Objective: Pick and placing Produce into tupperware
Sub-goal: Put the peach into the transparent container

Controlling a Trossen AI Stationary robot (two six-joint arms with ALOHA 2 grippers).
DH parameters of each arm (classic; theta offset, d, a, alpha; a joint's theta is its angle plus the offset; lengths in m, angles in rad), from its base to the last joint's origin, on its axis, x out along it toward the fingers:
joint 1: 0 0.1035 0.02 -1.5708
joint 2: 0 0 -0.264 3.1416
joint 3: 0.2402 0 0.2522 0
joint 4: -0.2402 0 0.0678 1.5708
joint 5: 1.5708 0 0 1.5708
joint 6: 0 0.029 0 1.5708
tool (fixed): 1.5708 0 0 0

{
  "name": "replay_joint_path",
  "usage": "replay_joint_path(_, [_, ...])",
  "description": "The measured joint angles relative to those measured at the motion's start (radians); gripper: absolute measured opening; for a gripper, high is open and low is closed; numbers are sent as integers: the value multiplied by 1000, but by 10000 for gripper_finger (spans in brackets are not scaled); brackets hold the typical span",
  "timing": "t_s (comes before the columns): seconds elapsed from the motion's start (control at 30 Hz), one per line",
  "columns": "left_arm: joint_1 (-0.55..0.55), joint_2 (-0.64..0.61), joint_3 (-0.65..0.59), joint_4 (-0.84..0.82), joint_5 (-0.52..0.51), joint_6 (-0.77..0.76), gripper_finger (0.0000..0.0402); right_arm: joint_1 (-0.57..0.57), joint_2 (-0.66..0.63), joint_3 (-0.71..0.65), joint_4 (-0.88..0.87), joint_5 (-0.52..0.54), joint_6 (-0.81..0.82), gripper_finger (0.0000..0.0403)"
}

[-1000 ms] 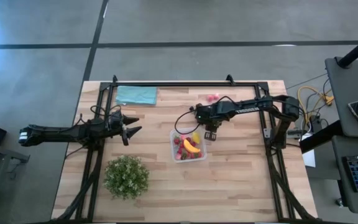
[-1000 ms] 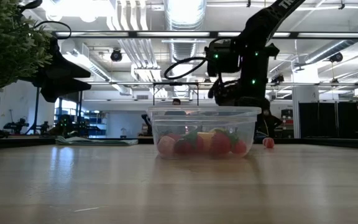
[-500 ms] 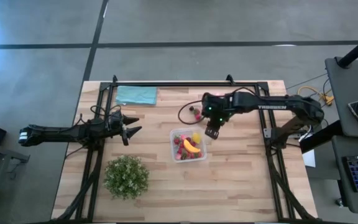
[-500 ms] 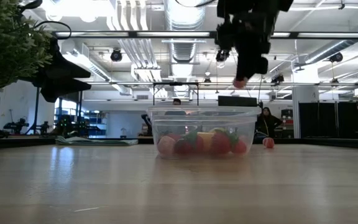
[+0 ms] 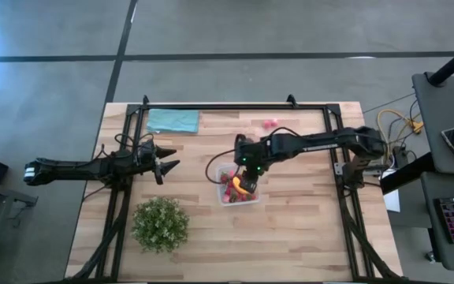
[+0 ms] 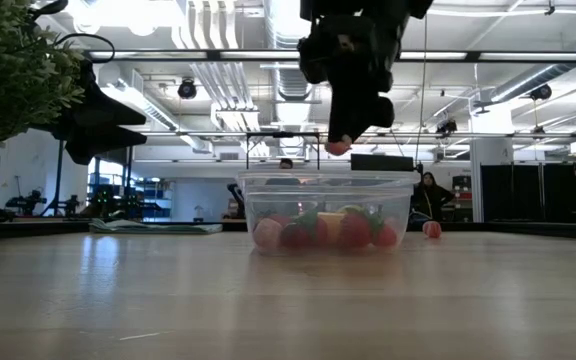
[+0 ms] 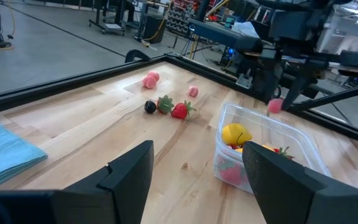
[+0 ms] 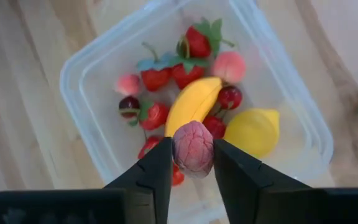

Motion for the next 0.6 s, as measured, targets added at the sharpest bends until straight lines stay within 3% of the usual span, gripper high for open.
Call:
replay_joint_path(0.23, [0,0,0,0,0,0,233,-1,16,49,-32,34,53,187])
replay_joint_path(0.47, [0,-1,0,0,0,0,233,-15,-12,98,-303,256,137,242])
replay_joint_path(0.6, [0,-1,0,0,0,0,233,-91,-31,67,-484,194,227,246])
